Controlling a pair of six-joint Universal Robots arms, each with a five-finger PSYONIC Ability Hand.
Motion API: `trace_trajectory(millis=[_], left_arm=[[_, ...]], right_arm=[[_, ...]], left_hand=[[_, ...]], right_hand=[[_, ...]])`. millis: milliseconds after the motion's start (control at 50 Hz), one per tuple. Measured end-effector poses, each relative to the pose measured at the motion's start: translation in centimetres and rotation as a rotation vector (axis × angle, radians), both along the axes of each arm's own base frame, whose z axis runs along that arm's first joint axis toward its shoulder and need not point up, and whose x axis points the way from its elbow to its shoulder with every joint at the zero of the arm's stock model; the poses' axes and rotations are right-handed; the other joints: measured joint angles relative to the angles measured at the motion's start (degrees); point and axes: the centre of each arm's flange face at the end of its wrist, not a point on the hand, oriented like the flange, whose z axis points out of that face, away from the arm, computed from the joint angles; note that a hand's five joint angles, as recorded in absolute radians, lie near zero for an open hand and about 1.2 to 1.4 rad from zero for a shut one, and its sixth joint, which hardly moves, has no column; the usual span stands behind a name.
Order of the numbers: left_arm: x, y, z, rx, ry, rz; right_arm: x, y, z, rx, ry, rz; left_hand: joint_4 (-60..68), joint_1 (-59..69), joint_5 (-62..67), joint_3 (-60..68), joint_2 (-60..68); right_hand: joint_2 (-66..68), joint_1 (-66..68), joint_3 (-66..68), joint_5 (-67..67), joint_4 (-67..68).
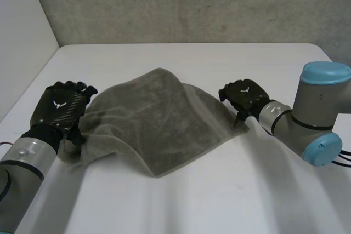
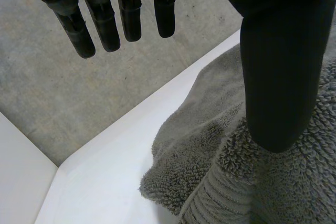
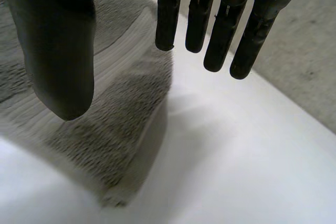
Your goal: Fold the towel.
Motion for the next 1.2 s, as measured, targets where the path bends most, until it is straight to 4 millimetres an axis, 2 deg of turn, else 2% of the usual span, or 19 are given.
trace_trajectory(millis=[120, 280, 640, 1200], left_arm=[[0.0, 0.0, 0.0, 0.0, 0.0, -0.001], [0.0, 0.1, 0.0, 0.001, 0.0, -0.002], [-0.1, 0.2, 0.0, 0.002, 0.0, -0.007], [-0.4, 0.4, -0.1, 0.005, -0.001, -0.018]], right_arm=[[0.0, 0.8, -1.2, 0.047, 0.047, 0.019], [0.0, 0.8, -2.7, 0.078, 0.06, 0.021], [0.5, 0.1, -4.0, 0.037, 0.037, 0.015], [1.0, -0.5, -3.6, -0.012, 0.023, 0.014]], left_hand=[[0.0, 0.0, 0.0, 0.0, 0.0], [0.0, 0.0, 0.1, 0.0, 0.0], [0.0, 0.0, 0.1, 0.0, 0.0], [0.0, 0.0, 0.1, 0.0, 0.0]], right_hand=[[0.0, 0.0, 0.0, 0.1, 0.0], [0.0, 0.0, 0.0, 0.3, 0.0], [7.5, 8.6, 8.2, 4.1, 8.0], [8.1, 9.7, 9.4, 4.2, 9.2]])
